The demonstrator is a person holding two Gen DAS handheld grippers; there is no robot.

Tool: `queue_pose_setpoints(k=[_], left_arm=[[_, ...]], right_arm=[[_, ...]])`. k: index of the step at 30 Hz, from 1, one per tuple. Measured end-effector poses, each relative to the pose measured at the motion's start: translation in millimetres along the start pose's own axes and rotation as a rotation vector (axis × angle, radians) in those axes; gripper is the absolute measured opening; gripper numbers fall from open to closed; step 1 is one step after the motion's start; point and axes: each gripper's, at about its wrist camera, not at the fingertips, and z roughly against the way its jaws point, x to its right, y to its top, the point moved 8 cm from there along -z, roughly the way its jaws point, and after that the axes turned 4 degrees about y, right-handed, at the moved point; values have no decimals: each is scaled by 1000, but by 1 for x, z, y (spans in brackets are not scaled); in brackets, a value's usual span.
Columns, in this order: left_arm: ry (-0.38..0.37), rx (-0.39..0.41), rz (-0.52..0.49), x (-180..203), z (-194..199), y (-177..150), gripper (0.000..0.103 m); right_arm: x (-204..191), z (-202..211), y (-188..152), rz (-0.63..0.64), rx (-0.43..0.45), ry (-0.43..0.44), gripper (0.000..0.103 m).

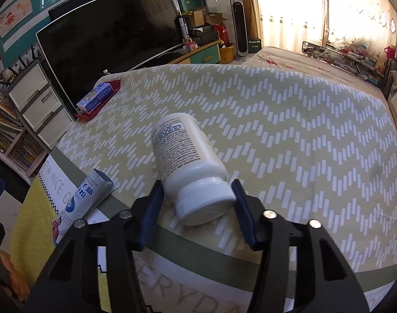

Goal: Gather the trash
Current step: 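Carry the white pill bottle over the bin and open the right tool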

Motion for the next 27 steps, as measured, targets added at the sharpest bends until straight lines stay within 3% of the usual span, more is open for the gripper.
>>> queue_pose_setpoints(k=[4, 12, 21, 24, 27], left_arm=[[3, -8, 17, -5, -2, -2, 98], [5, -18, 14, -6, -6, -2, 98], [11, -21, 6, -5, -6, -2, 98], [11, -21, -2, -4, -6, -3, 98], [12, -21, -11, -2, -6, -2, 98]], right_arm=[[1, 10, -1, -16, 16, 16, 48], [-8, 63, 6, -5, 129, -8, 45], [4, 141, -27, -42, 223, -32, 45], [33, 179, -48, -99, 282, -115, 45], [74, 215, -76, -176, 326, -265, 45]])
